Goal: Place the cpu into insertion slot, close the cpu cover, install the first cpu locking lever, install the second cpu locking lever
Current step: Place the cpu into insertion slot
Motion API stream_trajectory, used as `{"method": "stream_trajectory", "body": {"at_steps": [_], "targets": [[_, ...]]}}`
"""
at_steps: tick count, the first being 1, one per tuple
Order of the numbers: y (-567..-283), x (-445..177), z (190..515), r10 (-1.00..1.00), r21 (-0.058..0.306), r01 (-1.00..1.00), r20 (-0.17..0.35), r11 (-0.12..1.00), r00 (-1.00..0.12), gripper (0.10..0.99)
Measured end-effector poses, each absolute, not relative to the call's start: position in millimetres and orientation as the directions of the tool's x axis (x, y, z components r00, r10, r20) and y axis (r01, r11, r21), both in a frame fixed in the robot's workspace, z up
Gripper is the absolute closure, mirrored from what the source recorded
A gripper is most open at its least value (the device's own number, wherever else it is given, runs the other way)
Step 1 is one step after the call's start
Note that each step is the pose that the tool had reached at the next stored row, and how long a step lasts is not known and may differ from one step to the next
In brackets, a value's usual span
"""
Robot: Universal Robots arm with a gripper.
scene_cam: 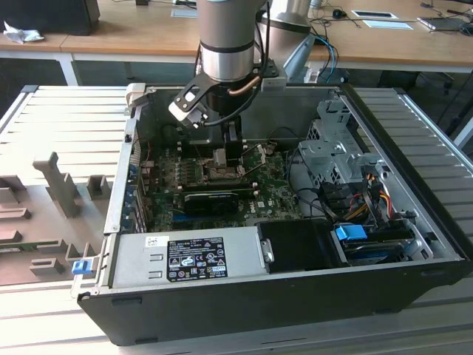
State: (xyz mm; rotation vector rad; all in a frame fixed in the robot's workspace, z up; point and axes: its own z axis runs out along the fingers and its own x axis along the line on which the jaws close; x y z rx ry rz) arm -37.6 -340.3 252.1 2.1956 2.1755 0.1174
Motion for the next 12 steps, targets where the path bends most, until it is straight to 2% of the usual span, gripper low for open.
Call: {"method": "stream_trajectory", "body": {"at_steps": [12], "targets": [[-333,-45,239,1.000,0.088,0.996,0.019,-0.007,0.005,0.557]]}}
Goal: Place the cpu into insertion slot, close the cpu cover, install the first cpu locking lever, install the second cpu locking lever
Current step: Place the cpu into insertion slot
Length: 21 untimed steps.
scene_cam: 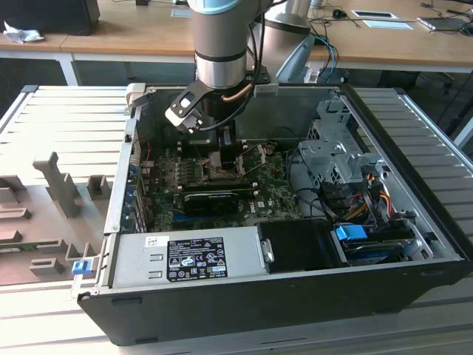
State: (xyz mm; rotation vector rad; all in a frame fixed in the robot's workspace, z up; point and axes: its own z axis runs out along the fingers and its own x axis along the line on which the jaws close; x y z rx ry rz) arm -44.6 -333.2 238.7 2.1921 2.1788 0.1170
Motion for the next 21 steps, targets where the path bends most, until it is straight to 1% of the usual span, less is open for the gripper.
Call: {"method": "stream_trajectory", "body": {"at_steps": [21], "targets": [[-328.6,-54.7,228.4,1.000,0.085,0.996,0.019,-0.007,0.005,0.557]]}}
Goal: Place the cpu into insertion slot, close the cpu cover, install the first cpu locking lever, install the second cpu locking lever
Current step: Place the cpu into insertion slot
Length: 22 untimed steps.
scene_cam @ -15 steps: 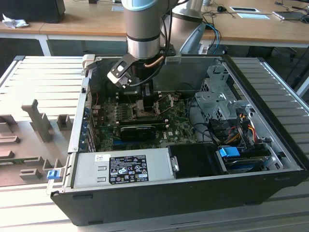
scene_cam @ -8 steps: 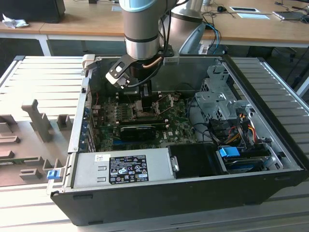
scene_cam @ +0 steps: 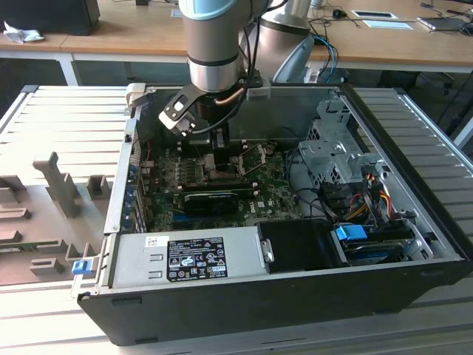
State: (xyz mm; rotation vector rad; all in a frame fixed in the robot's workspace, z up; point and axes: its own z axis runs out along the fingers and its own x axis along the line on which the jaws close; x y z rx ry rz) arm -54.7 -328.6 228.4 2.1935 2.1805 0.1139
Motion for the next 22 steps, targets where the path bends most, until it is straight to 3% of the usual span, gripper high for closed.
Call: {"method": "stream_trajectory", "body": {"at_steps": [22], "targets": [[-325,-45,210,0.999,0.074,0.997,0.019,-0.028,0.027,0.557]]}}
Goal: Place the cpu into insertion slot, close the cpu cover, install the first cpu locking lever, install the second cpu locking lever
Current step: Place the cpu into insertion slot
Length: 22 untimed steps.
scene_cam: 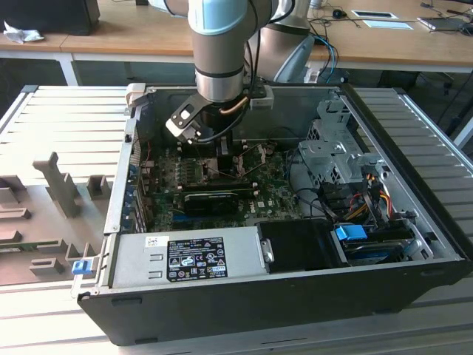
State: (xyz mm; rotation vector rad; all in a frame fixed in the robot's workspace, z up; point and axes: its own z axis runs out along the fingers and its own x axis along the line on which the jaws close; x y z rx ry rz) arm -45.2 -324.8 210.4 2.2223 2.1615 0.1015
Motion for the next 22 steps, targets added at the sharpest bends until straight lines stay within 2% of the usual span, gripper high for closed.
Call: {"method": "stream_trajectory", "body": {"at_steps": [19,21,22], "targets": [[-320.4,-42.6,201.6,0.999,0.072,0.997,0.019,-0.031,0.030,0.557],[-320.4,-42.5,201.6,0.999,0.072,0.997,0.019,-0.031,0.030,0.549],[-320.4,-42.6,201.6,0.999,0.072,0.997,0.019,-0.031,0.030,0.482]]}}
